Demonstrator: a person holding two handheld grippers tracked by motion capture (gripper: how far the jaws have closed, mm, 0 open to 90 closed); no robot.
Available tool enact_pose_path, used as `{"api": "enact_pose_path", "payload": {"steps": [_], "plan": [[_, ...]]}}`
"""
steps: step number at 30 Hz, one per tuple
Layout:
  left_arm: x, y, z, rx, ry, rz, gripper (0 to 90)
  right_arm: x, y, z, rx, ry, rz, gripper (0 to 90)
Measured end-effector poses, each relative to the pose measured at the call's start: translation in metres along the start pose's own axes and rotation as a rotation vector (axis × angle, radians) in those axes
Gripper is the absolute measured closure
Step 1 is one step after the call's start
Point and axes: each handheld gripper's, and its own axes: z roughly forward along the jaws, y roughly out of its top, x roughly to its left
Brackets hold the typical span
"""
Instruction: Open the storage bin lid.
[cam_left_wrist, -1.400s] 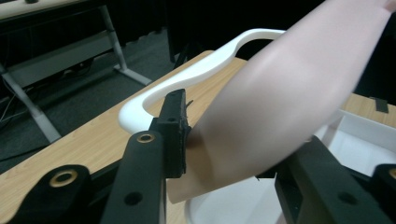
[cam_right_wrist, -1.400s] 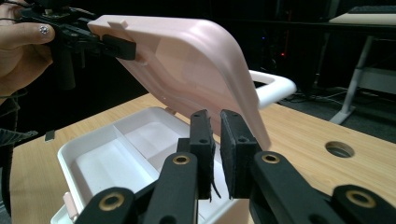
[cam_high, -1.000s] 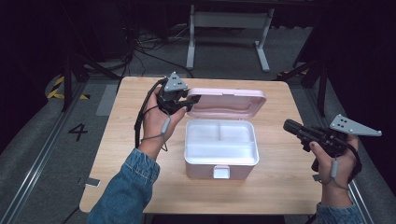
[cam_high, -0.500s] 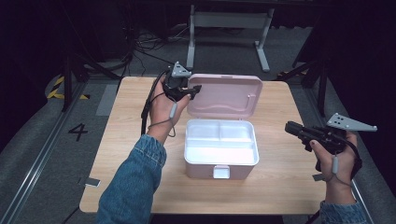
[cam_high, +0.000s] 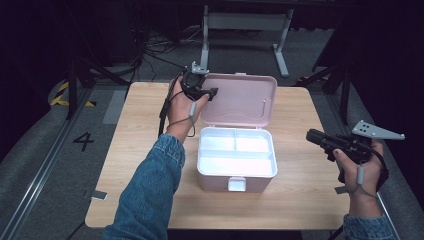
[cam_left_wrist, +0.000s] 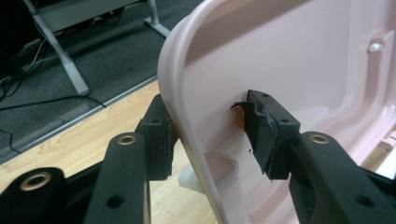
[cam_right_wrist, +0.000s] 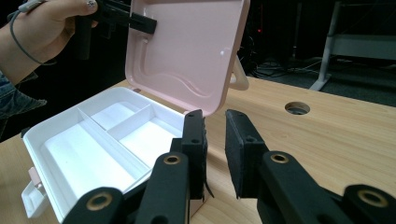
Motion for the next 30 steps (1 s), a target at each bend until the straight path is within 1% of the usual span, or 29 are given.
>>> {"api": "enact_pose_path", "payload": {"steps": [2,4,6,9,12,15,17,19,22,23,25,26,27,29,30], "plan": [[0.0,-0.001,0.005,0.003,0.023,0.022,51.0,0.0,0.0,0.001,0.0,0.001,-0.001,78.6],[0.0,-0.001,0.01,0.008,0.025,0.024,47.7,0.0,-0.001,0.001,-0.001,0.003,0.004,78.2],[0.002,-0.001,0.013,0.021,0.02,0.013,46.7,0.0,-0.001,0.002,0.003,0.007,0.0,78.0],[0.005,-0.003,0.018,0.024,0.015,0.003,46.1,0.001,-0.001,0.003,0.004,0.006,-0.001,77.9],[0.007,-0.005,0.024,0.029,0.008,0.001,43.5,0.001,-0.001,0.004,0.009,0.01,0.004,77.6],[0.008,-0.007,0.032,0.054,0.007,0.001,39.6,0.0,-0.002,0.005,0.009,0.011,0.006,77.3],[0.008,-0.008,0.033,0.06,0.005,0.0,38.6,0.0,-0.002,0.006,0.011,0.01,0.009,77.4],[0.011,-0.01,0.037,0.075,-0.009,-0.02,38.8,-0.001,-0.003,0.007,0.01,0.011,0.008,77.4],[0.015,-0.012,0.041,0.086,-0.018,-0.026,39.1,0.0,-0.003,0.007,0.009,0.012,0.007,77.3],[0.016,-0.013,0.043,0.095,-0.02,-0.035,39.3,0.0,-0.003,0.007,0.008,0.014,0.006,77.2],[0.019,-0.015,0.046,0.109,-0.019,-0.042,40.6,0.0,-0.003,0.008,0.008,0.014,0.01,76.3],[0.019,-0.015,0.048,0.116,-0.017,-0.052,40.6,0.0,-0.004,0.007,0.009,0.014,0.012,76.0],[0.019,-0.016,0.049,0.128,-0.016,-0.053,40.4,0.0,-0.004,0.008,0.007,0.015,0.012,75.8],[0.019,-0.018,0.054,0.15,-0.01,-0.072,39.8,-0.001,-0.004,0.008,0.008,0.015,0.018,75.8],[0.019,-0.018,0.056,0.161,-0.006,-0.072,39.3,-0.001,-0.004,0.008,0.011,0.017,0.019,75.8]]}}
